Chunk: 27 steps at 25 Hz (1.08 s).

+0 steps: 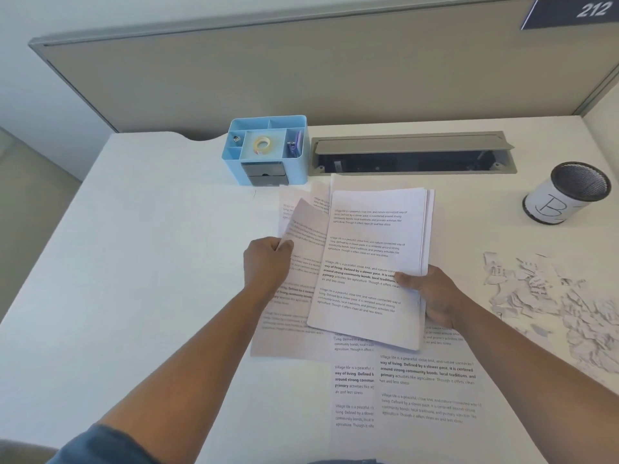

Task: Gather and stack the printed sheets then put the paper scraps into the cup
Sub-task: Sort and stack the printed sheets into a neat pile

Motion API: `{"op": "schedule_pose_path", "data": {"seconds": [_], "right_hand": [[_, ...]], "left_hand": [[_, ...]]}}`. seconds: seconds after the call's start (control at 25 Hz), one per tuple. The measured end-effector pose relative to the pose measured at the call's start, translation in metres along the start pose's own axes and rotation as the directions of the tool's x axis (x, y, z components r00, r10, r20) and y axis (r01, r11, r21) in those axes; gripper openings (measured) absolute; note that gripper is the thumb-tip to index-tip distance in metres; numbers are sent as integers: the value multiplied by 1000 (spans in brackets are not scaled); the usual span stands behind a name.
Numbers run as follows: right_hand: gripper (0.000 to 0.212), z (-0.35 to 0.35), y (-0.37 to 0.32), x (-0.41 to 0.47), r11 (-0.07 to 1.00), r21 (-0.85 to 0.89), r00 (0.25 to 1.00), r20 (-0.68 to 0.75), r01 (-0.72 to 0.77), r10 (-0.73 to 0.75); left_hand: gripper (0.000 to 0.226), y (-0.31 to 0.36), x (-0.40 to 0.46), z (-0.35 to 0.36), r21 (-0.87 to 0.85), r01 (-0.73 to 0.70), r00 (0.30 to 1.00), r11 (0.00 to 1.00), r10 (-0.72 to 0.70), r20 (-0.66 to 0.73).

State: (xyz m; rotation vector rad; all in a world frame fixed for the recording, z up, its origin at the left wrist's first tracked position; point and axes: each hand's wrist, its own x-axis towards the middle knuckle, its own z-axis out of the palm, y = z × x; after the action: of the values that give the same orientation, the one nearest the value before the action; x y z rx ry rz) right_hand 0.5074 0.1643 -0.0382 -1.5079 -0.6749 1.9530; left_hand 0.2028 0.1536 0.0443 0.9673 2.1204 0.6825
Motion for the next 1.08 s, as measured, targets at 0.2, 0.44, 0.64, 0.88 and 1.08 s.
{"op": "schedule_pose_path", "data": {"seconds": [0.2,0.44,0.64,0.88,1.08], "right_hand": [[33,5,-3,-6,999,7,999,-1,36,-36],[33,13,0,-6,998,-35,994,-98,52,-55],[29,22,2,-9,993,-91,982,-171,69,-84],[24,41,-1,-23,975,-158,960,-207,160,-191],[21,56,-11,-43,960,-131,958,-113,247,-262]], "left_hand": [[37,27,-12,-29,202,-221,969,954,239,-67],[23,42,-29,-63,215,-318,917,923,357,-176],[34,50,-55,-95,175,-364,885,915,398,-243],[40,55,-70,-129,-125,-418,906,900,403,-132],[7,54,-79,-145,-498,-333,917,801,398,26]]}}
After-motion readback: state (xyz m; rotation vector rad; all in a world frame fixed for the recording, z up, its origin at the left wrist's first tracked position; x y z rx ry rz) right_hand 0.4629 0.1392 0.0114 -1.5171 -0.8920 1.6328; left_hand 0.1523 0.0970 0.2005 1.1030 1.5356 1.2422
